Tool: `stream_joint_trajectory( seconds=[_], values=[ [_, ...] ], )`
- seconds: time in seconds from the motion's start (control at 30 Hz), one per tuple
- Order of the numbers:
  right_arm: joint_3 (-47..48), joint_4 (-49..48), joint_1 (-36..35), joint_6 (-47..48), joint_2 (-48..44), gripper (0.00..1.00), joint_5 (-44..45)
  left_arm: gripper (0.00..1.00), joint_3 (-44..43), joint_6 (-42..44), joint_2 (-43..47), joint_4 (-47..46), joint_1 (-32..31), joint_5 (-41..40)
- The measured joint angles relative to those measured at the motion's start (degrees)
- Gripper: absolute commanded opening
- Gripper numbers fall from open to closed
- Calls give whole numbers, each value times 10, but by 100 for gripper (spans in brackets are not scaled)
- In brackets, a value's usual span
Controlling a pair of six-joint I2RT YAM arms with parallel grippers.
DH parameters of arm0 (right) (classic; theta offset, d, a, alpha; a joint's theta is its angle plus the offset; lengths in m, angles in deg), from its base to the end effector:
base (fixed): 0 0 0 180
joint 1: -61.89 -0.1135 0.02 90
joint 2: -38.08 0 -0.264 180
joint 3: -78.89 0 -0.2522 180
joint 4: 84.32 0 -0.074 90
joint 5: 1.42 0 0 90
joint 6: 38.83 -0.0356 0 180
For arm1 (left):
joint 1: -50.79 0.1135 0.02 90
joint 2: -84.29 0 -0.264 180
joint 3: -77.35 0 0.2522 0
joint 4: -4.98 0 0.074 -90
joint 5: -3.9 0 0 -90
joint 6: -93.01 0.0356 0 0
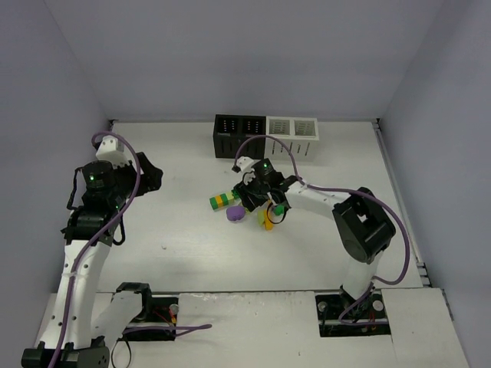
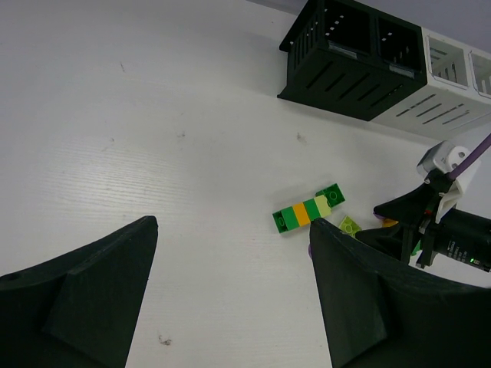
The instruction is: Sort the legos into containers by color
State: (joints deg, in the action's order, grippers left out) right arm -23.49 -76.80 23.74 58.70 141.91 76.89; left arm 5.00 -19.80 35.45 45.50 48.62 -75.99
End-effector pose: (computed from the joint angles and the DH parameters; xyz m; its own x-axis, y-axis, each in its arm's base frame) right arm 0.3100 0.2527 0.1980 -0.3363 -0.4273 -0.8392 -0.7883 0.6153 0.0026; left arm 0.1814 -0.0131 0.3810 -0.3489 -0.3687 -0.8616 0.0757 0.9053 -0.4181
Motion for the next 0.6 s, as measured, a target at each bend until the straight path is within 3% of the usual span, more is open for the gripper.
stream_joint_trajectory(
  seconds=[0.6],
  values=[
    [-11,-15,-9,-13,26,51,-17,74,0,-2,-9,0,0,6]
  ],
)
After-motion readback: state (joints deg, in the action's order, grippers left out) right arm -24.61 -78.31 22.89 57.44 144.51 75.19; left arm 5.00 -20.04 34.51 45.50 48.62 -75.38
